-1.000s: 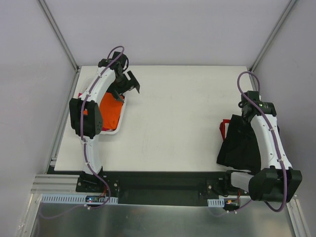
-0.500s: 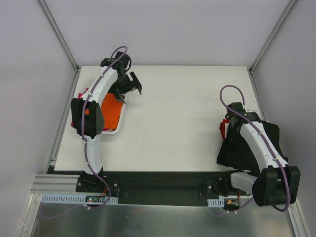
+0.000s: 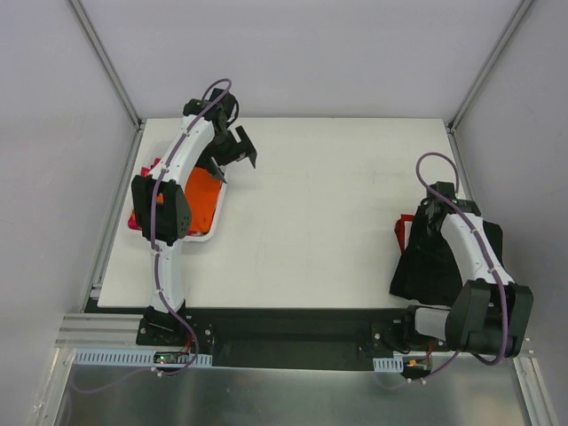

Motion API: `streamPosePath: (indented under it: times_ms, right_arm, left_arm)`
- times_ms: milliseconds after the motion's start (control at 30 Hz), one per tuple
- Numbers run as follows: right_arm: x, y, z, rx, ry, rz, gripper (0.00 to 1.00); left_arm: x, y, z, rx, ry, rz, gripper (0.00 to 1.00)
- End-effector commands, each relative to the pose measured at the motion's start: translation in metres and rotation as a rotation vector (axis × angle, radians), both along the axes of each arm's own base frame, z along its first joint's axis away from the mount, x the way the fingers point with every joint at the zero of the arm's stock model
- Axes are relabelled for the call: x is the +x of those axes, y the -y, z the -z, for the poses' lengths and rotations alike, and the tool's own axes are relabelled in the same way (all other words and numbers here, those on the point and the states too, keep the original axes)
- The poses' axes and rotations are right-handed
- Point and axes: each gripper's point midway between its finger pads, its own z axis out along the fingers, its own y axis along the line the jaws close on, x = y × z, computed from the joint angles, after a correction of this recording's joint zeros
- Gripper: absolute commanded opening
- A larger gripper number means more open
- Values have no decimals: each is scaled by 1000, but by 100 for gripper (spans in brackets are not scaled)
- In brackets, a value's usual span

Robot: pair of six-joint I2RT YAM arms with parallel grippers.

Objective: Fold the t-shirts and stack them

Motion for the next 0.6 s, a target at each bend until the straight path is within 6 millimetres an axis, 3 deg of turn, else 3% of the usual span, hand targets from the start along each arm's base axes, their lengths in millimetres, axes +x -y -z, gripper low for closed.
streamPosePath:
  times_ms: [0,433,567]
  right_arm:
    - [-14,5,2,115,25,142,1]
    - [-44,32,-3,144,-16,339,1]
    - [-44,36,-3,170,-8,367,1]
  left_arm:
    - [1,1,-8,23,5,23,98]
    - [4,-1,-11,36,18,30,98]
    - [4,-2,-11,41,16,34,98]
